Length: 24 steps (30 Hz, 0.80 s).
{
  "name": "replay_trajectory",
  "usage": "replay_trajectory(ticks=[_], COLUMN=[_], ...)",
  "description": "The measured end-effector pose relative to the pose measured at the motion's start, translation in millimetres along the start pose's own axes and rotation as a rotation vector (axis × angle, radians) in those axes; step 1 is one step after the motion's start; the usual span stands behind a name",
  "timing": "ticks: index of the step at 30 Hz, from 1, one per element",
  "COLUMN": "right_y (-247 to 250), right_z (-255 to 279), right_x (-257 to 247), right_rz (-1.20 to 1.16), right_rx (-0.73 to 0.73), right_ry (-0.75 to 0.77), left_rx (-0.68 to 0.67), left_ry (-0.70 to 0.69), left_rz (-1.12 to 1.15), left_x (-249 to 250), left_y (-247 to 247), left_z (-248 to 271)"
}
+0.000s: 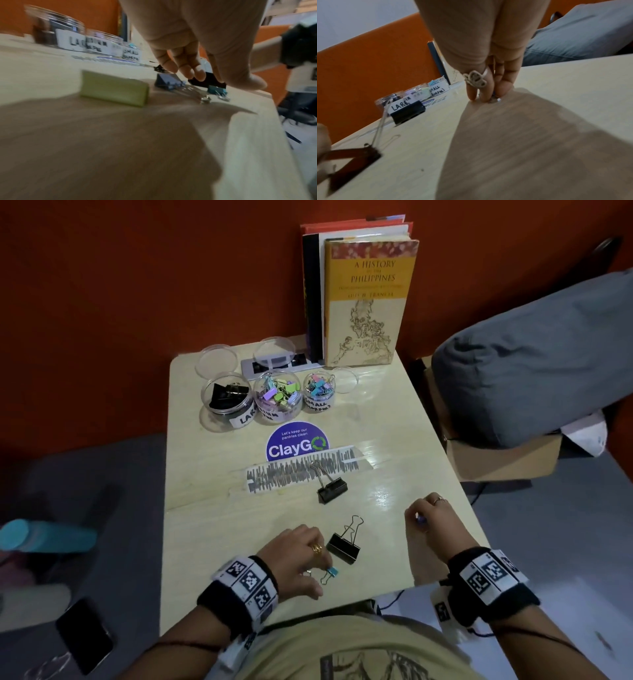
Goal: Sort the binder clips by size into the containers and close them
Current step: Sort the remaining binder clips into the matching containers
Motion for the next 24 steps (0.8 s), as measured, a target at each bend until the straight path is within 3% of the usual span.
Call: replay_trajectory(ticks=[4,7,12,16,20,24], right_y=[-6.5,-5.5,-2.4,7.7,23.3,57.7], right_z=[-8.9,-16.2,-27.2,-42.4,-67.0,-92.9], right_x=[-18.3,-32.0,-53.5,-73.5,-94.5,-127.0], right_rz=[0.012,0.027,0.083,0.116,0.076,-0.104], right_rx=[-0.01,-0.006,-0.031,-0.02,-0.033,0.081], right_ry=[0.03,0.033,0.056,0.081,0.129,0.176], left_rx=[-0.085,-0.075,-0.03,-0.07,0.156,0.155], left_ry=[-0.113,-0.107,0.01,0.068,0.259,0.375], left_rz=[-0.123,-0.203,-0.169,-0.243,-0.045,0.162], left_x=[21.9,19.9,-6.4,-24.4,-59.7,-85.6], left_y=[-15.0,-15.8,-0.7,11.8,42.0,56.3], left_z=[-16.5,-24.5,-33.3,-42.6,-47.8,-50.7])
Point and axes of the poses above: each hand's wrist, its own z-axis away from the middle knuckle, its own y-axis out of the back of the hand, x = y × z, the point moved 10 cm from there along -z, towards the middle knuckle, and after that the axes turned 5 degrees about -y, right-handed, at the moved point
